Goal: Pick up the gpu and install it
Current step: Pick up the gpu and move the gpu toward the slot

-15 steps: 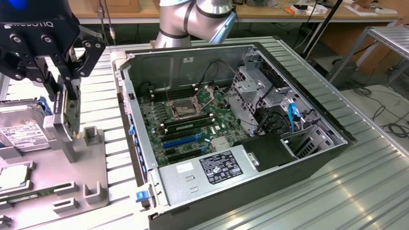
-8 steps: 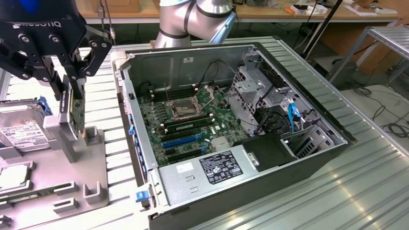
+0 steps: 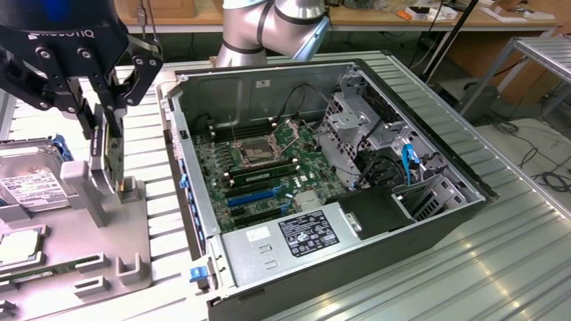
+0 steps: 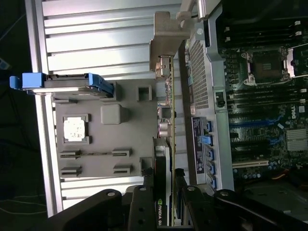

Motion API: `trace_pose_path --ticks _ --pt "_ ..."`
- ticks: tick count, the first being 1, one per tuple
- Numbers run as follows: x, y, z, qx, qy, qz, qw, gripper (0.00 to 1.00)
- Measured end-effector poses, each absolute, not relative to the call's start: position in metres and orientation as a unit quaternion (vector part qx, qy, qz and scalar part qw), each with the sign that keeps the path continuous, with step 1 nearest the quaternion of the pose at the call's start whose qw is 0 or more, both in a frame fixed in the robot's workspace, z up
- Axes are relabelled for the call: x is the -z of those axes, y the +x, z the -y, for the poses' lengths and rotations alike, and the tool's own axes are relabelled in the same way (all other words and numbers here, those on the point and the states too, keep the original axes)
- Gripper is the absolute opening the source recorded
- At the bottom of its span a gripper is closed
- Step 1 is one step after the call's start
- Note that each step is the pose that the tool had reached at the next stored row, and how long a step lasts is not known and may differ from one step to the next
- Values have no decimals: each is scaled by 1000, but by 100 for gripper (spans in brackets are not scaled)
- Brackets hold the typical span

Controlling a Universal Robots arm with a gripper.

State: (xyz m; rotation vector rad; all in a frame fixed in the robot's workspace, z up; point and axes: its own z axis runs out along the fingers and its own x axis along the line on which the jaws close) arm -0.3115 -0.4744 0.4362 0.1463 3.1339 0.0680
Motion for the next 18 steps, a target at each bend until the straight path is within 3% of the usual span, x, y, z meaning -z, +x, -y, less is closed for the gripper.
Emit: trace_pose_path --ticks 18 --pt "-436 -293 474 -22 47 -999 2 27"
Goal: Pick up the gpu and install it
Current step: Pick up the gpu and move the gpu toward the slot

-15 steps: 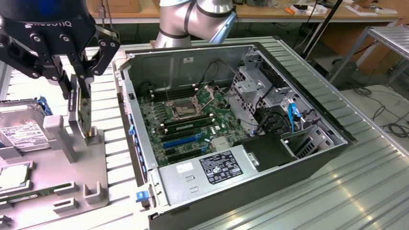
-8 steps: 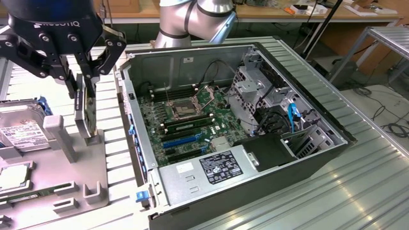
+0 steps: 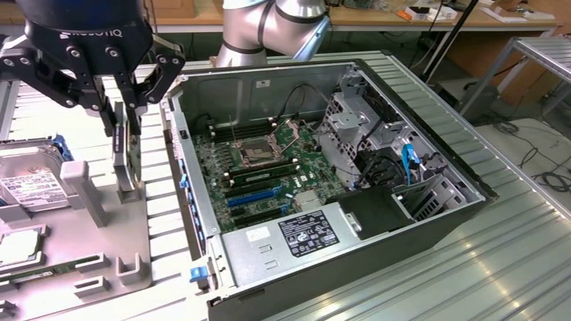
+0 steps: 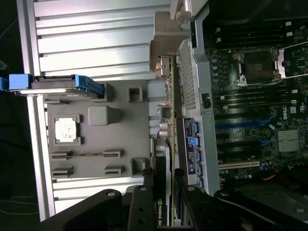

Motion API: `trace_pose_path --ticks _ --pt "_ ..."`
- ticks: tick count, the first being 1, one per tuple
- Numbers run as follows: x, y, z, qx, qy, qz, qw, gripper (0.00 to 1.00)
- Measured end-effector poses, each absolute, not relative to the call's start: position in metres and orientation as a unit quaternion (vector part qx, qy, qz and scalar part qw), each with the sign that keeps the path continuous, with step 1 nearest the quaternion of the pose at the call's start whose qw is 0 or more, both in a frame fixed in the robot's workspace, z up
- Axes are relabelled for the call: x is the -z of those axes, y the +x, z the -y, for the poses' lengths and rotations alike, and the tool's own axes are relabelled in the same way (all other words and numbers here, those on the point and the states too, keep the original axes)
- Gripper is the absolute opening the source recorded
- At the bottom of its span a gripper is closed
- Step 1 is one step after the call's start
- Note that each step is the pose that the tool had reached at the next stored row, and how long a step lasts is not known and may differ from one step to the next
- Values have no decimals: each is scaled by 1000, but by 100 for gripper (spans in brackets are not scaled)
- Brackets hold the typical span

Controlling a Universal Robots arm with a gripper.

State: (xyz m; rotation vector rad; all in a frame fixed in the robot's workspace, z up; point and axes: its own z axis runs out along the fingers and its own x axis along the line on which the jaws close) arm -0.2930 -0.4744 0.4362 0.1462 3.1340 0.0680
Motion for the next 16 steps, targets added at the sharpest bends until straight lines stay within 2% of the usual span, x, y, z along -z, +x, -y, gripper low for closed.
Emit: trace_pose_path --ticks 16 --pt "-436 -277 474 -22 47 -999 2 27"
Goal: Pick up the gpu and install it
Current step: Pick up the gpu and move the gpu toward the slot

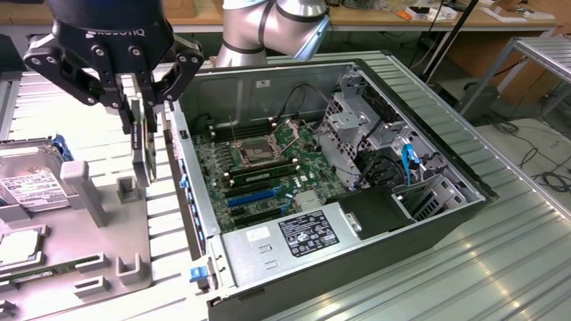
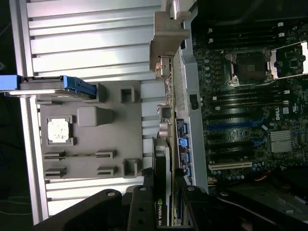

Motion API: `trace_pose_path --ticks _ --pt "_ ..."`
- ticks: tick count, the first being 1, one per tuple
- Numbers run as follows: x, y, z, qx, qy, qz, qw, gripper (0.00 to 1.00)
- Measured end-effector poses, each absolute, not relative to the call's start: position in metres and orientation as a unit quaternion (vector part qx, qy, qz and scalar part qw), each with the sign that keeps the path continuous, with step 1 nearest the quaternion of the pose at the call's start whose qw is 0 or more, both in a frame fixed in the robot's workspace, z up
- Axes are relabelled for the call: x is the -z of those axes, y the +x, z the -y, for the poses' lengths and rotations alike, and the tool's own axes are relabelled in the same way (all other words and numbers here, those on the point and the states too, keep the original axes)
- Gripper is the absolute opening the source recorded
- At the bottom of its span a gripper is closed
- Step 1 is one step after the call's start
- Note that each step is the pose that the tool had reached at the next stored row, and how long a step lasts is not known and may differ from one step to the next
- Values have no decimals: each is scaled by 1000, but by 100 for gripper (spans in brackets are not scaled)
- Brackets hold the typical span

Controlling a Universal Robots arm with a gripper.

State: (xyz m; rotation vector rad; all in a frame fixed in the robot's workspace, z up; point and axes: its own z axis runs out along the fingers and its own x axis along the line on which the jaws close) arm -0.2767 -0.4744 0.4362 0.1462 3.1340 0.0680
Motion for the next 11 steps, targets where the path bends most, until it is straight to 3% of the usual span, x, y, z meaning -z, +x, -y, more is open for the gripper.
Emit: trace_pose_path --ticks 11 --pt "-436 -260 474 -22 47 -999 2 27"
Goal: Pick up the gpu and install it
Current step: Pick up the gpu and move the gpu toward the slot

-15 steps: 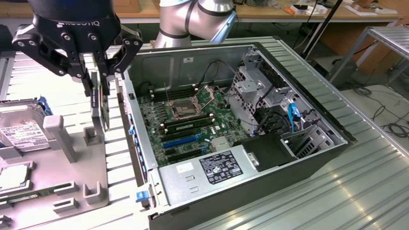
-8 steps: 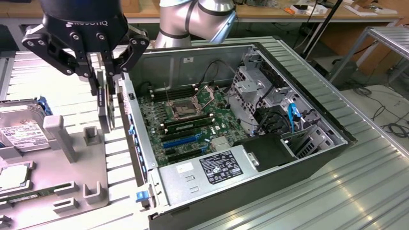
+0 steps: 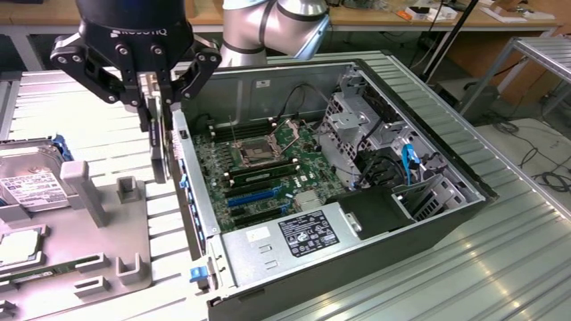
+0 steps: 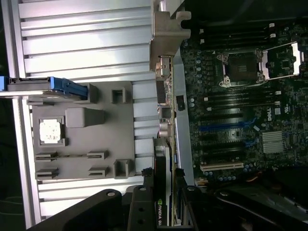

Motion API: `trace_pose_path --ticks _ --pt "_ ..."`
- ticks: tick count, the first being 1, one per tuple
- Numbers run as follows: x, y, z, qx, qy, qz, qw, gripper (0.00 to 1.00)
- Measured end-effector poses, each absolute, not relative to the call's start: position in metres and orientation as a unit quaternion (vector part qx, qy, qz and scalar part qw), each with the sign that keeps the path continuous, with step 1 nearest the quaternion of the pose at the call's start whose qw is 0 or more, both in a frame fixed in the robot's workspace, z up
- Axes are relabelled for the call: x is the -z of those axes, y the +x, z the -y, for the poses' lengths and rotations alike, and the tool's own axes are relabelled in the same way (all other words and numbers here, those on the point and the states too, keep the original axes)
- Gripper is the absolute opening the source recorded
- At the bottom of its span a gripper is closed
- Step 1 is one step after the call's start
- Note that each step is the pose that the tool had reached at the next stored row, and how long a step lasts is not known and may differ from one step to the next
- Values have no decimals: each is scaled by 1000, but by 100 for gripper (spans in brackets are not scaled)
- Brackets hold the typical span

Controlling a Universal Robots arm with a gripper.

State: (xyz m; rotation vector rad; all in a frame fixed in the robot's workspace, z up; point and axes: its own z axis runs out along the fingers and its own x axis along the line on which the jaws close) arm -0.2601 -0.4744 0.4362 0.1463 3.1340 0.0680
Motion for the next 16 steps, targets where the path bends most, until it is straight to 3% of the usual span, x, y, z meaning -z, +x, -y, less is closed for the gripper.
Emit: trace_pose_path --ticks 16 --pt "-436 -228 474 -22 47 -999 2 27"
